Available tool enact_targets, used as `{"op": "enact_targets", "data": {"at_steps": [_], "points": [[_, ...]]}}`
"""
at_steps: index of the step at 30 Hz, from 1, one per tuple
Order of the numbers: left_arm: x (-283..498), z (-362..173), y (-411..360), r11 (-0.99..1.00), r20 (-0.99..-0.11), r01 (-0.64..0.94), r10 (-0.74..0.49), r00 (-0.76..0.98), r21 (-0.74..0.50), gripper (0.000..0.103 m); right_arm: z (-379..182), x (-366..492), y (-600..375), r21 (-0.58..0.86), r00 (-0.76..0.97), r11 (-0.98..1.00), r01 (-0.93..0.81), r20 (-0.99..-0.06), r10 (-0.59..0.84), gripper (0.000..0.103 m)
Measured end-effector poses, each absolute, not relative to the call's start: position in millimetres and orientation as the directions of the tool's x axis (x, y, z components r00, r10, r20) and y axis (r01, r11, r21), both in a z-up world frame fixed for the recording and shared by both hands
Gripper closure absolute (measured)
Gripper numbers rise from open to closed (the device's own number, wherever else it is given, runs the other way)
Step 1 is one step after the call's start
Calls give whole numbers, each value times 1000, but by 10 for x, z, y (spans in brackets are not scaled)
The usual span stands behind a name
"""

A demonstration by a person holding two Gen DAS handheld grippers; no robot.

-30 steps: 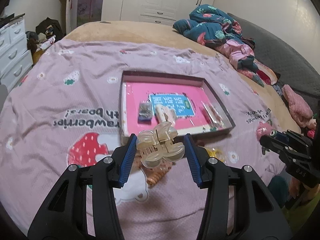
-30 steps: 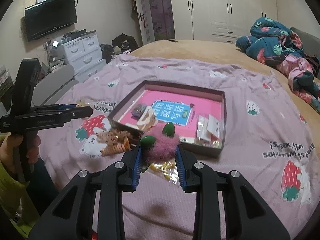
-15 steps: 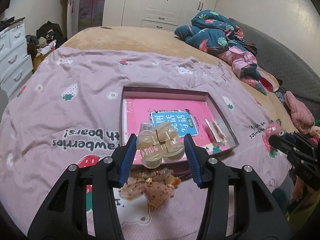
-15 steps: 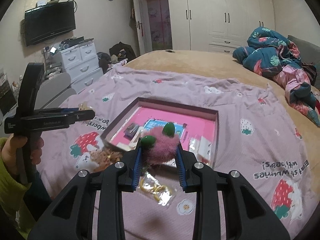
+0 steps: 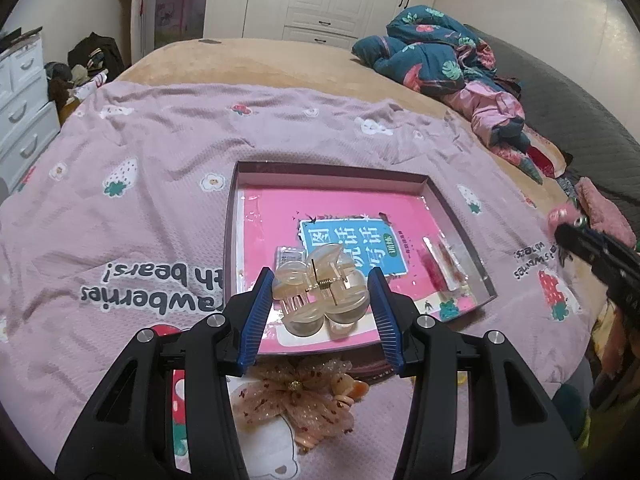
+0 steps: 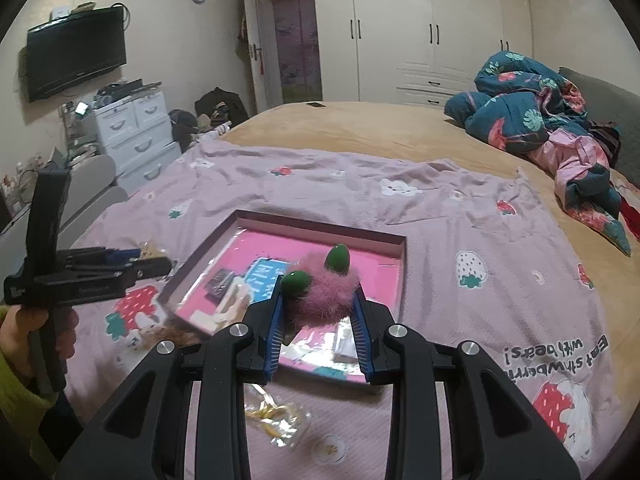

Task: Organize jewelry
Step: 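Carry the claw clip with the left tool while the right carries the pompom over the box, then open the left tool to drop the claw clip while the right releases the pompom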

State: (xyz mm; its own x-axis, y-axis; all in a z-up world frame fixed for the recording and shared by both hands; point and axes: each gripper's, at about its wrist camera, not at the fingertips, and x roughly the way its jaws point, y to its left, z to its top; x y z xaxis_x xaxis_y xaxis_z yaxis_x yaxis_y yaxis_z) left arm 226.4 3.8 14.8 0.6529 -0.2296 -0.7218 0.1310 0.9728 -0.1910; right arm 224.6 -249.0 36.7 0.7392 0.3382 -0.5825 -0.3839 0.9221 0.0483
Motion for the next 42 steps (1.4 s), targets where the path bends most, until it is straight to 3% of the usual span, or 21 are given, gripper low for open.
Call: {"op": "enact_targets", "data": {"at_steps": [18, 32, 35, 42], "points": [[2520, -374, 43, 977, -789, 107, -212, 576, -184, 63, -191, 2855, -2370, 37, 666, 929, -367, -687, 290, 74], [2657, -482, 135, 980, -801, 91, -199, 565, -179, 63, -592, 3115, -1931, 42, 583, 909, -414, -755, 300, 72], [2669, -457, 147, 978, -794, 95, -204, 573, -183, 56, -623, 3155, -1891, 47, 577, 911, -409, -761, 298, 72], [2664, -419, 193, 977, -787, 93, -208, 581, -190, 55, -520, 3088, -1928, 80, 591, 914, -398, -739, 322, 50]]}}
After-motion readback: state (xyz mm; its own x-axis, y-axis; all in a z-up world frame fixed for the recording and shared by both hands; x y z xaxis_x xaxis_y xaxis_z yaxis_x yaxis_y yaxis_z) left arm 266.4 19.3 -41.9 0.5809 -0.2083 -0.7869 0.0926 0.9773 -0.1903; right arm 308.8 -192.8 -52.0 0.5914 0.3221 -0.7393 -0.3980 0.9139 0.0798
